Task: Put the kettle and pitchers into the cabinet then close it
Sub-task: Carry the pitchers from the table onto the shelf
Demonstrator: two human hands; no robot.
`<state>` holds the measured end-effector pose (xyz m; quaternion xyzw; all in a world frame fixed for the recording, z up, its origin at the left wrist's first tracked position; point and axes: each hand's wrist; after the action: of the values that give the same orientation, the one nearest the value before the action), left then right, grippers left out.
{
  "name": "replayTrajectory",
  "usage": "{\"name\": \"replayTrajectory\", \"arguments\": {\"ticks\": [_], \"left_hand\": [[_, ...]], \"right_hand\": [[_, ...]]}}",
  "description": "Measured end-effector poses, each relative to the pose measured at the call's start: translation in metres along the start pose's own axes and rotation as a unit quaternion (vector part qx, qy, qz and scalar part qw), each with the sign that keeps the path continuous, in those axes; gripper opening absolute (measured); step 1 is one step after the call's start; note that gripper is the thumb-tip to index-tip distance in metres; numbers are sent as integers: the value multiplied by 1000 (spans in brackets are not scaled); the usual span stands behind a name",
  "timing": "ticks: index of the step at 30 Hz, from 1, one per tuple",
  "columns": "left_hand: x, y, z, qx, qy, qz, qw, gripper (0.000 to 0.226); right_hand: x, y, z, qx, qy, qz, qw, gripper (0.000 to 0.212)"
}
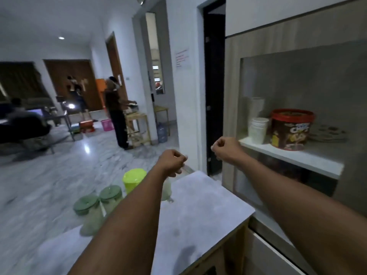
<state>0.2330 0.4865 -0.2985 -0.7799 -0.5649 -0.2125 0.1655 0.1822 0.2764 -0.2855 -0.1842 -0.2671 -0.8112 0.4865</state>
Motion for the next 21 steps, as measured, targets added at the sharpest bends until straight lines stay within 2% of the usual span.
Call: {"name": "replayTrajectory", "arguments": {"ticks": [3, 8, 10, 12, 13, 17, 19, 21], "left_hand": [[49, 10, 70, 66, 11, -64, 996, 22], [80, 49, 162, 140, 56, -161, 975, 34], [82, 74, 197, 192, 78, -163, 965, 36], [75, 101, 229, 243, 97, -141, 955, 54], [69, 113, 243, 266, 90, -133, 951, 63], [44, 148, 285, 329, 35, -130, 935, 73], [36, 157, 297, 325, 33, -134, 936, 74], [32, 167, 307, 318, 27, -148, 936, 69]], "right_hand": [[-83, 18, 15, 5, 18, 72, 997, 14], [-203, 66, -2, -19, 11, 134, 991, 19], [-249, 94, -23, -53, -2, 162, 985, 28], [-289, 117, -48, -95, -29, 188, 977, 41], [-306, 128, -60, -115, -42, 196, 973, 50], [-361, 161, -102, -204, -73, 224, 950, 83], [-380, 169, -115, -230, -81, 245, 938, 83], [-395, 174, -123, -242, -80, 267, 930, 70]]}}
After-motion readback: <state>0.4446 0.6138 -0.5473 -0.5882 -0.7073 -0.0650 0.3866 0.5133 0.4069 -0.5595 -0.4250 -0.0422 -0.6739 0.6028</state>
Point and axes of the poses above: each hand's wrist, its own y-axis towards the middle knuckle, its own x-axis out of the back of the hand, z = x × y, and after that the axes turned 1 degree about x, right-handed
